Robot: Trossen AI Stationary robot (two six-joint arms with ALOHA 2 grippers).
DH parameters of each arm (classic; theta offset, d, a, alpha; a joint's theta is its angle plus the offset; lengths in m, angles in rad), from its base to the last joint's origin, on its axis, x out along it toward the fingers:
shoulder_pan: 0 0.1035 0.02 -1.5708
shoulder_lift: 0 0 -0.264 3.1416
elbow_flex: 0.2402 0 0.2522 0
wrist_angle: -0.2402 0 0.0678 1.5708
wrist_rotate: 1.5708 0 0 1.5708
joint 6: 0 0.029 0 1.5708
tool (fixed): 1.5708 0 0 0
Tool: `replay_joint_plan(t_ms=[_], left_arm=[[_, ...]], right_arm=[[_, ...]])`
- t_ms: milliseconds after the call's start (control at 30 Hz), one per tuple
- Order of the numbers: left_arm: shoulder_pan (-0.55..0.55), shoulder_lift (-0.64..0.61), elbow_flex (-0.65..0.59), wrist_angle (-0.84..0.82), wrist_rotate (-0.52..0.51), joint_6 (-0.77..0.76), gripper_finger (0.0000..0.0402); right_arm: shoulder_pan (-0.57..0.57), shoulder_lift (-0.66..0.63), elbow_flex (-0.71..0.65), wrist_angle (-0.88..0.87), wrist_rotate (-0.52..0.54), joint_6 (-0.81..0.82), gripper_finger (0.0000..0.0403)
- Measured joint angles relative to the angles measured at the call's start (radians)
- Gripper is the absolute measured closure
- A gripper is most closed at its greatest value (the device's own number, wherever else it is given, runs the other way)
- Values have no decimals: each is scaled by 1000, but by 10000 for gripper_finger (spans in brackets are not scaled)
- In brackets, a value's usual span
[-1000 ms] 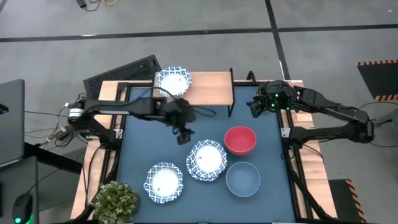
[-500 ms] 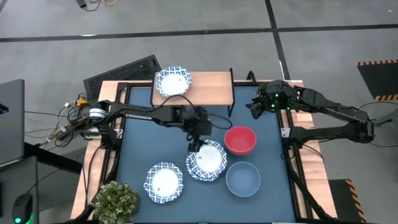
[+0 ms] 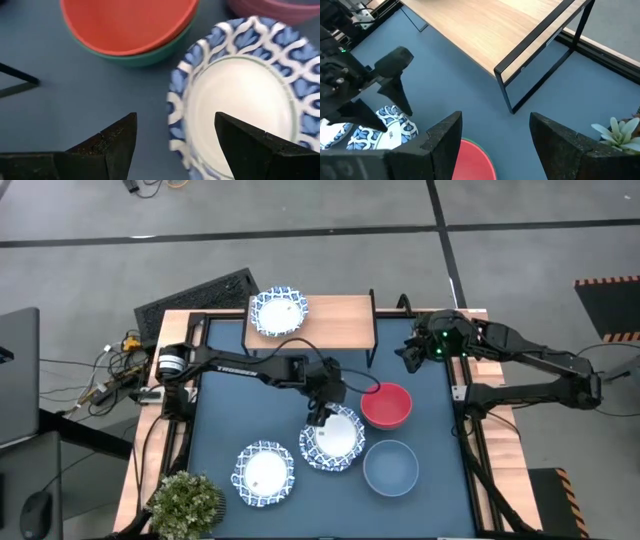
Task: Place and stack bowls onto a shelf
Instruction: Stack the white bowl on the white bowl on the shelf
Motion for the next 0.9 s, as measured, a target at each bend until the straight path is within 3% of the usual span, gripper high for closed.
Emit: replay_joint_plan(t_ms=[567,700,900], left_arm=[[-25,46,0,-13,-40,28,155],[-22,46,0,-30,-40,24,194],[-23,48,0,-37,-49,25,285]], right_arm=[[-1,0,0,-24,1,1,143],[-1,0,0,-24,2,1,143],[-1,0,0,-24,3,2,143]])
